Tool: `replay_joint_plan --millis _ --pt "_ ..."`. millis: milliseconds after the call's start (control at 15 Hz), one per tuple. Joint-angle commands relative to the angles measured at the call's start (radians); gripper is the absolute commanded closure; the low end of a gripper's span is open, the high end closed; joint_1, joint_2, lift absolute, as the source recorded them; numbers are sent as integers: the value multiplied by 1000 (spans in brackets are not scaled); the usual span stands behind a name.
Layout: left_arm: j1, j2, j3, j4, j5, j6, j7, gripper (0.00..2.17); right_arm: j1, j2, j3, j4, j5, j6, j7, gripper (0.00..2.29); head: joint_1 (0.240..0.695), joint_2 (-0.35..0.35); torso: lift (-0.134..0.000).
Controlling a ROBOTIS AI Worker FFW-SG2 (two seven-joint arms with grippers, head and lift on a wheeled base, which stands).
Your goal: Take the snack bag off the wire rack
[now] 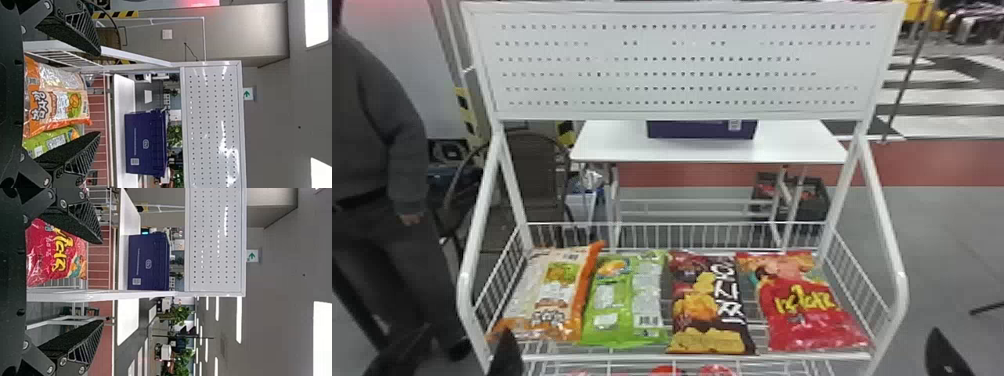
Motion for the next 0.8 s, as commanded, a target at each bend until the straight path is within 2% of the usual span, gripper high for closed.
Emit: replay_joint_plan --millis 0,733 --pt "0 0 0 1 1 0 0 188 0 1 1 0 1 1 0 194 499 0 0" --pt "9 -2 -2 -9 -4 0 -2 188 -17 -3 23 2 -1 22 6 191 499 0 0"
